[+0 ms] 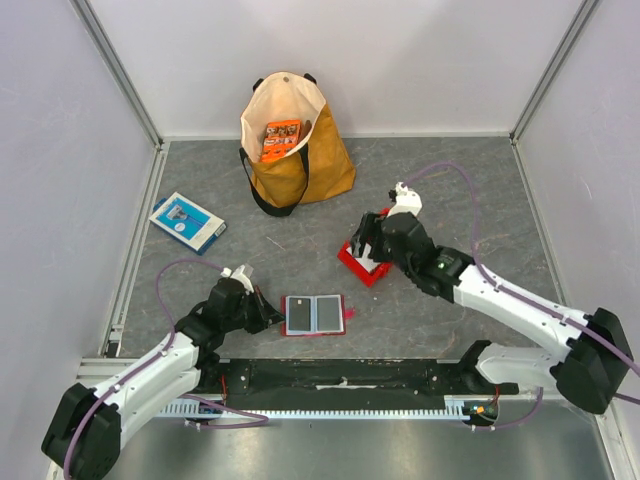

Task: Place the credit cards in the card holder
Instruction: Pick up the credit card from the storage box.

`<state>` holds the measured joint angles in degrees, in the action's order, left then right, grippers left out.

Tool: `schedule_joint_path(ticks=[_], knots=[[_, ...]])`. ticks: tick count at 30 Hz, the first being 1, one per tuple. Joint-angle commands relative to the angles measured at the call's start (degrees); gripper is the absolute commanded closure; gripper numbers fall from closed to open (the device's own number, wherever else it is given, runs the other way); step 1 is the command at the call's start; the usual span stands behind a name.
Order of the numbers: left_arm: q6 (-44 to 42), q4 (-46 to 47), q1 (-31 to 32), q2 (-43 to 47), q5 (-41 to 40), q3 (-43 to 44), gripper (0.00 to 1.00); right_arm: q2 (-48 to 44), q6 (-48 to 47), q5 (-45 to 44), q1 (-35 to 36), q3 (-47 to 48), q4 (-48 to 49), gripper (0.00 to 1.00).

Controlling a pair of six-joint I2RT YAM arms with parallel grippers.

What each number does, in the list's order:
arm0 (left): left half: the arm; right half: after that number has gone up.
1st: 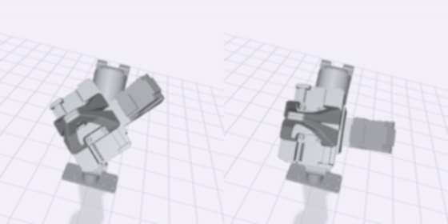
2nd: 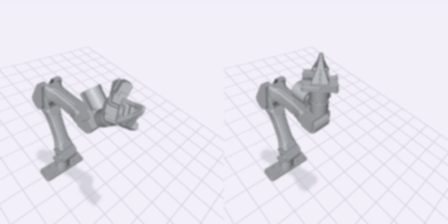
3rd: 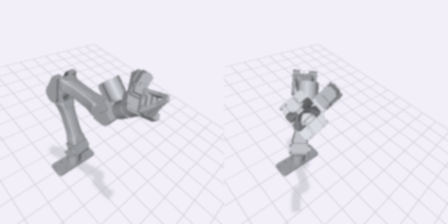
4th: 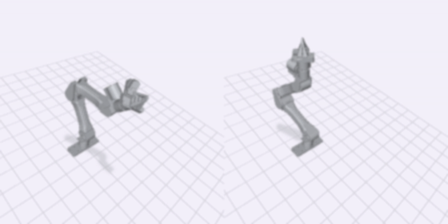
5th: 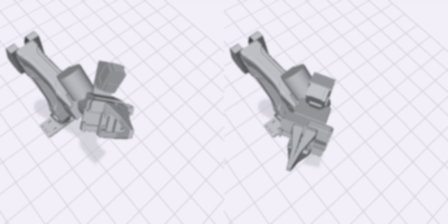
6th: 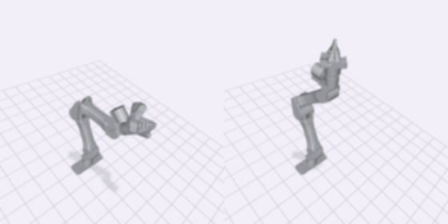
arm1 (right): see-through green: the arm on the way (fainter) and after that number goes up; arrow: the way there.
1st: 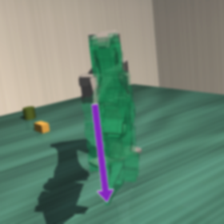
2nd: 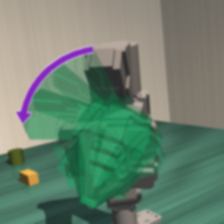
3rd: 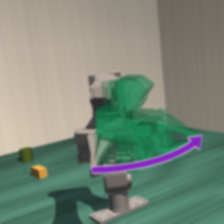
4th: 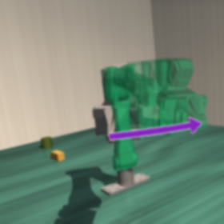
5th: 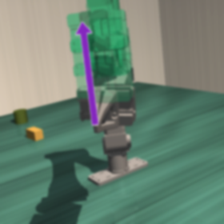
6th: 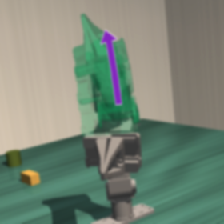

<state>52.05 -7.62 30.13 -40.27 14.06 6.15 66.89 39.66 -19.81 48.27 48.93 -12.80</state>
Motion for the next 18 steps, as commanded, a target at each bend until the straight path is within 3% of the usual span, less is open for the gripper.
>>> schedule_joint_path(ticks=[1,9,18], knots=[[0.2,0.5,0.0,0.7,0.9,1.6,0.98,4.2,-9.7,6.7,-6.7,3.2,-4.6,0.15],[-0.5,1.1,0.1,-0.6,1.5,1.8,0.98,15.0,-18.4,23.4,-16.1,5.5,0.7,0.11],[-0.4,1.2,0.0,-0.7,1.3,1.8,0.98,21.3,-21.6,33.0,-20.8,7.1,3.9,0.08]])
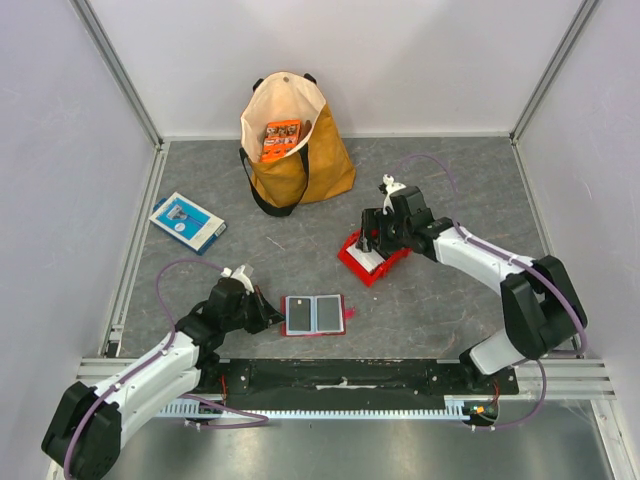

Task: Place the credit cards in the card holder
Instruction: Pick up the credit card from the storage box.

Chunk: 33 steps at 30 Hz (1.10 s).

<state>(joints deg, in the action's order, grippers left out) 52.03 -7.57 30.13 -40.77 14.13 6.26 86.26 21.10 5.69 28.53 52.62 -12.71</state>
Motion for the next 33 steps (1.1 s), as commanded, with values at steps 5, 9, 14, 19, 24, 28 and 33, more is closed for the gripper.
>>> schedule_joint_path(ticks=[5,9,14,19,24,28,33], knots=[[-0.4,1.6,0.0,-0.9,1.3,1.8,0.98,5.6,-1.7,12.4,-2.7,4.2,4.4,0.08],[-0.5,1.8,0.0,-1.4,1.5,1.9,0.98,7.8,-1.7,13.4,-2.9,4.4,4.2,0.08],[-0.5,1.9,0.2,-1.9,1.4,2.0,0.98,9.5,-2.6,15.0,-3.0,5.3,2.9,0.08],[-0.4,2.2,0.0,-2.1,1.4,2.1,0.98,9.2,-2.7,15.9,-3.0,5.6,2.1,0.11],[-0.4,2.5,0.1,-2.4,1.6,2.1,0.98,8.2,-2.5,17.2,-3.5,6.1,1.8,0.17],[-0.5,2.5,0.2,-2.5,1.7,2.1,0.98,8.1,-2.6,17.9,-3.7,6.4,1.3,0.23],[-0.4,2.6,0.0,-2.5,1.8,2.0,0.98,8.0,-2.7,18.0,-3.9,6.3,0.8,0.30]])
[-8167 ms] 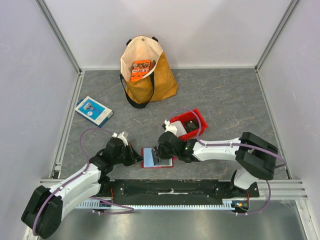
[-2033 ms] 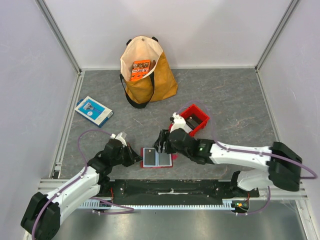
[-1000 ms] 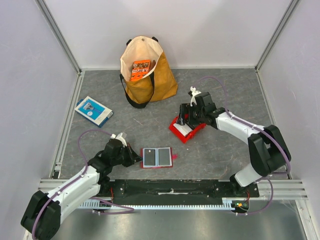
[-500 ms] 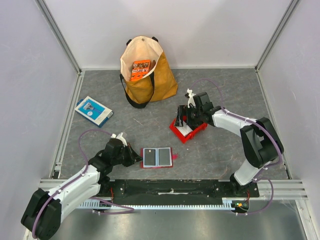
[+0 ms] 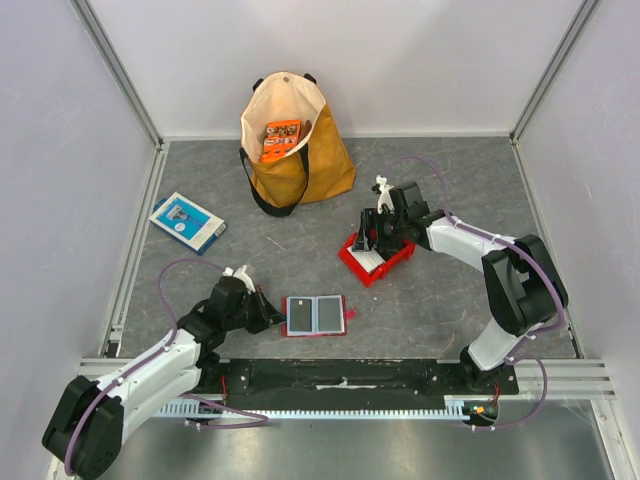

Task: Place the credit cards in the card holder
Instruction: Pick up the credit card from the storage box.

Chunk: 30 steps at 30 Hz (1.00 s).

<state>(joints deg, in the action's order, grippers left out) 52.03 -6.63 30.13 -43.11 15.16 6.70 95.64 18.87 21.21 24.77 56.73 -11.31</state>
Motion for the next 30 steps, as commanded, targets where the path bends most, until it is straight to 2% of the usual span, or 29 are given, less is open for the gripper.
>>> schedule_joint_path(ticks=[1,15,18,22,30], knots=[[-0.4,1.6,0.0,0.0,0.8,1.5,0.98,-1.4,-0.6,2.5,-0.3,2.2,-0.6,0.32],[-0.4,2.3,0.0,-1.1,0.8,1.6,0.98,-1.4,-0.5,4.9,-3.2,2.1,-0.8,0.62],[-0.4,2.7,0.1,-1.4,0.9,1.7,0.98,-1.3,-0.5,5.4,-3.6,2.0,-0.7,0.72],[-0.4,2.9,0.2,-1.4,1.0,1.6,0.98,-1.1,-0.6,5.9,-4.4,1.9,-0.8,0.76],[-0.4,2.9,0.1,-1.4,1.1,1.6,0.98,0.4,-1.1,2.3,-5.0,2.3,-2.1,0.75]])
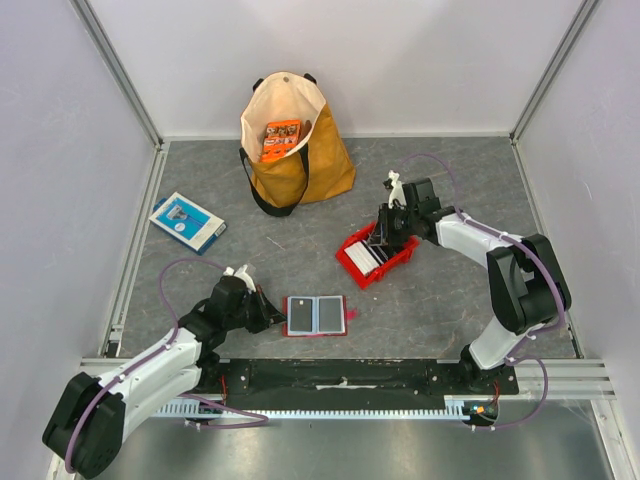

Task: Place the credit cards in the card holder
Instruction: Pick up the credit card from the storage box.

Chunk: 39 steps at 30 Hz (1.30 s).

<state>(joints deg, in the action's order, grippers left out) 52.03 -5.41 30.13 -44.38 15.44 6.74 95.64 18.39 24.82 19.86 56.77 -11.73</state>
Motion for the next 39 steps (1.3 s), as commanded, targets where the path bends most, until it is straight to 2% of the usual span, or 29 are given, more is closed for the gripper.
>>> schedule_joint_path(ticks=[1,2,3,10,23,26,28,39], knots=[[-0.4,1.6,0.1,-0.2,0.8,1.5,0.98,0.7,-0.8,-1.1,-0.1,2.5,-1.7,0.77],[-0.5,1.6,0.0,-0.2,0.8,1.5,0.98,1.0,-0.7,-0.5,-0.1,2.5,-1.9,0.82],[-0.5,1.6,0.1,-0.2,0.8,1.5,0.98,1.0,-0.7,1.1,-0.1,2.4,-1.8,0.83],[-0.5,1.8,0.0,-0.4,0.9,1.5,0.98,-1.3,1.6,5.2,0.0,0.4,0.2,0.77],[-0.4,2.0,0.1,-0.4,1.0,1.4,0.98,-1.4,3.1,7.3,0.7,-0.9,0.9,0.77],[-0.4,2.1,0.1,-0.4,1.0,1.4,0.98,-1.2,3.4,8.1,0.7,-0.9,1.0,0.72],[-0.5,2.1,0.0,-0.4,1.0,1.5,0.98,-1.2,3.5,8.3,0.8,-0.9,1.0,0.77],[-0.5,2.1,-0.1,-0.5,1.3,1.4,0.98,-0.6,3.8,10.4,1.1,-0.9,1.3,0.74]])
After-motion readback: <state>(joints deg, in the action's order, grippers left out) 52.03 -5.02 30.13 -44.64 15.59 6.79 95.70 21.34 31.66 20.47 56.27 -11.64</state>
